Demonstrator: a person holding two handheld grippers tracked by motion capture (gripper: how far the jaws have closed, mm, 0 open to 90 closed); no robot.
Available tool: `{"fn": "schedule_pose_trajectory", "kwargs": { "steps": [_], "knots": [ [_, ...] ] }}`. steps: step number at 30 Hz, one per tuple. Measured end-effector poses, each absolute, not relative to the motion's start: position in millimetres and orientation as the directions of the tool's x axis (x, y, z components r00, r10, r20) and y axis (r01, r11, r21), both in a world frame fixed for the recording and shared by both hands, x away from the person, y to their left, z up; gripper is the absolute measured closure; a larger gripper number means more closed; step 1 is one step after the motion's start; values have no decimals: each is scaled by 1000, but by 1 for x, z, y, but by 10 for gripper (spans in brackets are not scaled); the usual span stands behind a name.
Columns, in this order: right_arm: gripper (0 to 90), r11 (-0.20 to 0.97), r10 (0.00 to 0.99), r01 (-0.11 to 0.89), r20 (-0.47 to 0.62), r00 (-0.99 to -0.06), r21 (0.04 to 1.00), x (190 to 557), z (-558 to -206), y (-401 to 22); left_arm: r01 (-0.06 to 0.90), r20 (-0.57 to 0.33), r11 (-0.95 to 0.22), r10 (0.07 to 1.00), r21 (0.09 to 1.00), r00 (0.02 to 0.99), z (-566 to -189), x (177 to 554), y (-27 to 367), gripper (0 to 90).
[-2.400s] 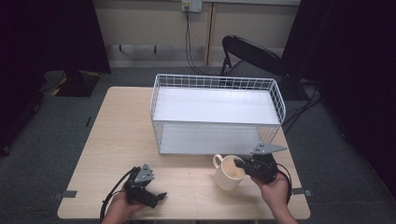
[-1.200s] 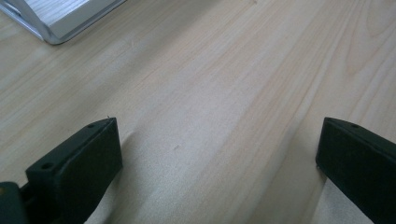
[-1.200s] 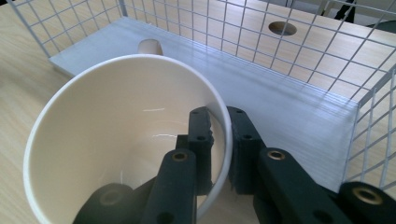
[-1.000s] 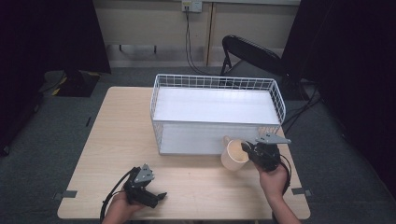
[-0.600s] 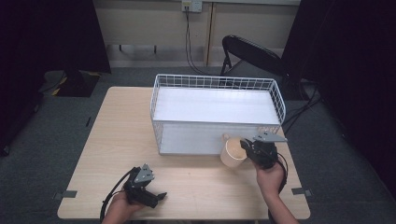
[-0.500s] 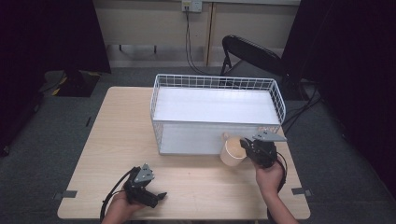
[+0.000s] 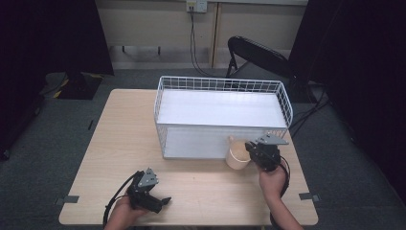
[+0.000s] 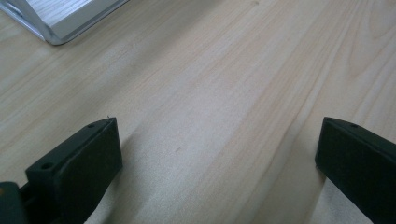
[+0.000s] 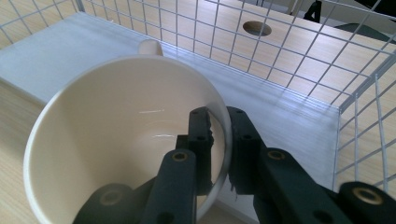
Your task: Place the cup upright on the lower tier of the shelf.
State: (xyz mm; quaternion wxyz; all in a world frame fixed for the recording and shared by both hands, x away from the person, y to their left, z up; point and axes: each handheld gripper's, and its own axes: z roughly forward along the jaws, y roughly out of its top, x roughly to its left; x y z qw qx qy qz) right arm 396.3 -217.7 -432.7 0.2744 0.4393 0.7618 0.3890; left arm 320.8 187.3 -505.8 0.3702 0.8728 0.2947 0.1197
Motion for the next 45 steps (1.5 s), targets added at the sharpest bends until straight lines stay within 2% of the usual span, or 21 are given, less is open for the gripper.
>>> {"fn": "schedule_pose_trajectory", "kwargs": {
  "steps": [34,45],
  "knots": [
    [814,285,913,470,-87,-399,835,411,-433,-216,426,-9,-552,603,717,798,-506,321,187,0],
    [783,270,919,456,-87,-384,848,412,-434,-215,426,-10,-552,603,717,798,-506,321,187,0]
  ]
}}
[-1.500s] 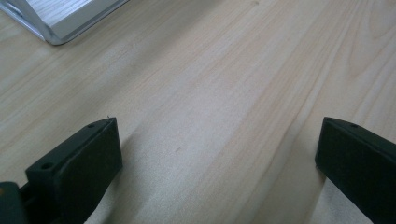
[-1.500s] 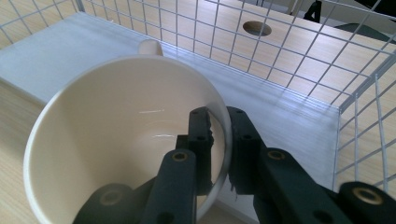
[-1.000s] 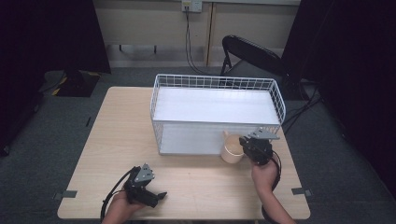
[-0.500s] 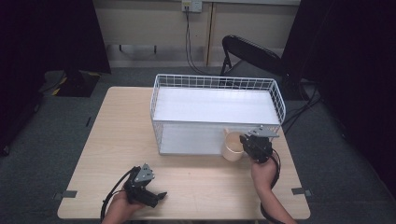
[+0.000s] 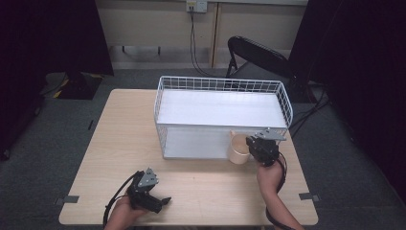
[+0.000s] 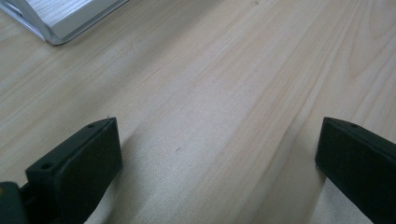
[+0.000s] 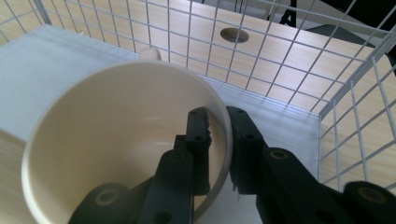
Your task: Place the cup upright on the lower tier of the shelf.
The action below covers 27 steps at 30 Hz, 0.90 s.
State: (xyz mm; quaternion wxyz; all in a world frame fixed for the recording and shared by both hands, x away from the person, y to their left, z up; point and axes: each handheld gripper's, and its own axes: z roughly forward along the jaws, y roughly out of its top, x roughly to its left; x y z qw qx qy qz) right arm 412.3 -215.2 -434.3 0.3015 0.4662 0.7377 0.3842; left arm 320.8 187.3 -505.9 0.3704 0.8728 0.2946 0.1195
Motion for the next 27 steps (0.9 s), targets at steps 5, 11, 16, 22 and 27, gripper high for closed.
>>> {"fn": "schedule_pose_trajectory", "kwargs": {
  "steps": [5,11,16,22,27],
  "knots": [
    [683,261,923,455,-81,-377,851,412,-434,-214,426,-10,-552,603,717,798,-506,321,187,0],
    [489,216,928,460,-35,-371,861,409,-431,-218,426,-10,-552,603,717,798,-506,321,187,0],
    [328,189,914,468,20,-405,864,404,-424,-221,428,-11,-551,604,717,797,-506,321,187,0],
    [208,179,894,462,52,-445,868,393,-412,-222,428,-11,-551,604,716,797,-506,321,187,0],
    [166,184,885,460,57,-462,868,386,-409,-224,428,-11,-551,604,717,797,-506,321,187,0]
  ]
}}
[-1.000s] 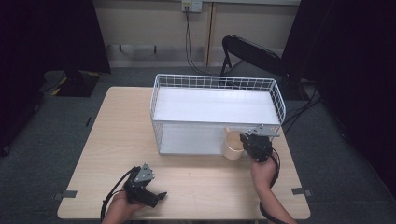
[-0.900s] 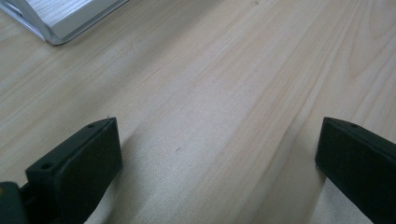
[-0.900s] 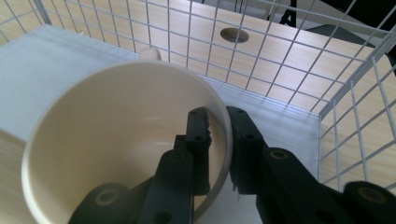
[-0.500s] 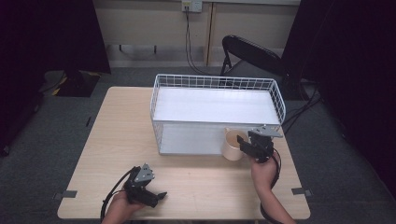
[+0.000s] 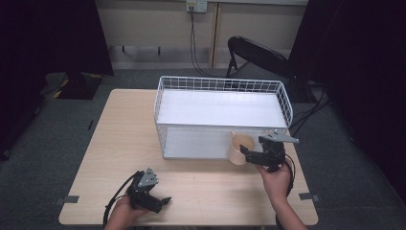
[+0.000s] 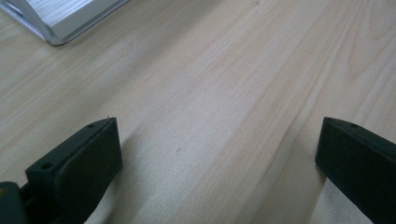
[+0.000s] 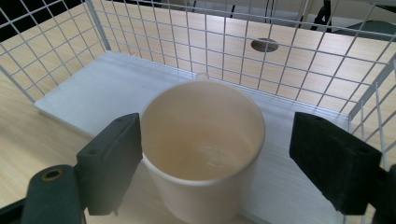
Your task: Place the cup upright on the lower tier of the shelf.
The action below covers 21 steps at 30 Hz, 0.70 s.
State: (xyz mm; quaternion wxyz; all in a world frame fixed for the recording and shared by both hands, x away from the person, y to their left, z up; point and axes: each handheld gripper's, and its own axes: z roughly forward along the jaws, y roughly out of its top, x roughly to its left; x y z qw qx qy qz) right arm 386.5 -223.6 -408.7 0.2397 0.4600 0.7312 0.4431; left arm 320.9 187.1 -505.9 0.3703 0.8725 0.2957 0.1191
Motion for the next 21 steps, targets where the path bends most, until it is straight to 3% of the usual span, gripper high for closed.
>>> {"fn": "schedule_pose_trajectory", "kwargs": {
  "steps": [21],
  "knots": [
    [131,180,858,476,99,-505,861,370,-423,-225,427,-10,-552,604,717,797,-506,321,187,0]
  ]
}}
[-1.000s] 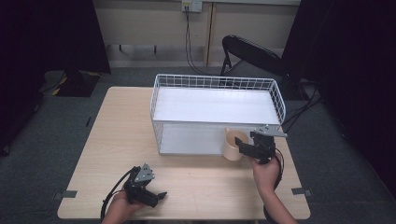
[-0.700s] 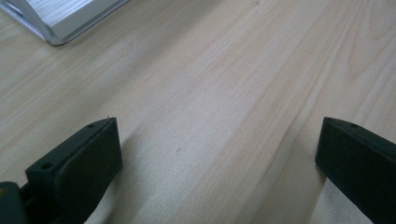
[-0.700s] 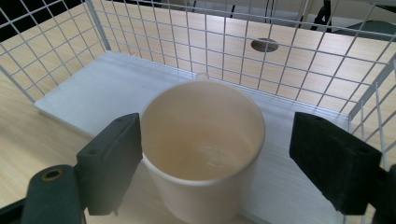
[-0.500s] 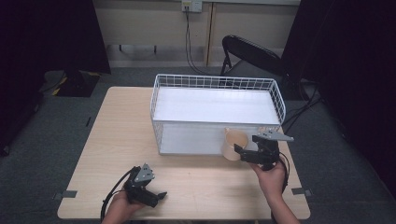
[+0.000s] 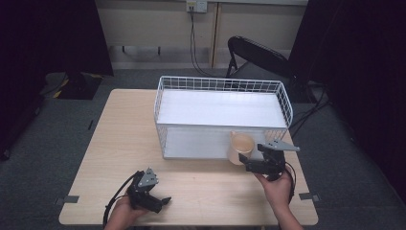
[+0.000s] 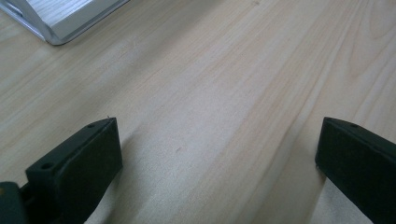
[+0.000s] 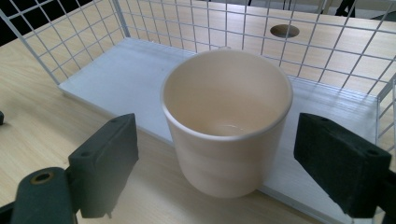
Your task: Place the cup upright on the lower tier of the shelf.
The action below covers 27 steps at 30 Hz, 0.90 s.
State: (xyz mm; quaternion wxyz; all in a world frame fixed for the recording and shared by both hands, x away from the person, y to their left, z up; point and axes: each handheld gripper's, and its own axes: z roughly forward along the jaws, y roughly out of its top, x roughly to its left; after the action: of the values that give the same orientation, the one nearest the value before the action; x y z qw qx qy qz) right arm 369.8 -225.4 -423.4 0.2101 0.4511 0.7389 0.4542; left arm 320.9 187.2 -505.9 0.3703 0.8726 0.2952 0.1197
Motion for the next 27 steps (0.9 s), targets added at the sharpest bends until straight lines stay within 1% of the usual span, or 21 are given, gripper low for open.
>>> {"fn": "schedule_pose_trajectory", "kwargs": {
  "steps": [9,18,23,27],
  "knots": [
    [130,225,859,476,58,-508,850,368,-433,-223,428,-11,-550,604,717,797,-506,321,187,0],
    [141,243,874,496,34,-486,834,373,-443,-220,426,-9,-552,603,717,797,-506,321,187,0],
    [167,241,878,494,29,-477,835,375,-445,-219,428,-11,-551,604,716,797,-506,321,187,0],
    [213,232,881,495,35,-472,837,377,-445,-217,428,-11,-551,604,716,797,-506,321,187,0]
  ]
}}
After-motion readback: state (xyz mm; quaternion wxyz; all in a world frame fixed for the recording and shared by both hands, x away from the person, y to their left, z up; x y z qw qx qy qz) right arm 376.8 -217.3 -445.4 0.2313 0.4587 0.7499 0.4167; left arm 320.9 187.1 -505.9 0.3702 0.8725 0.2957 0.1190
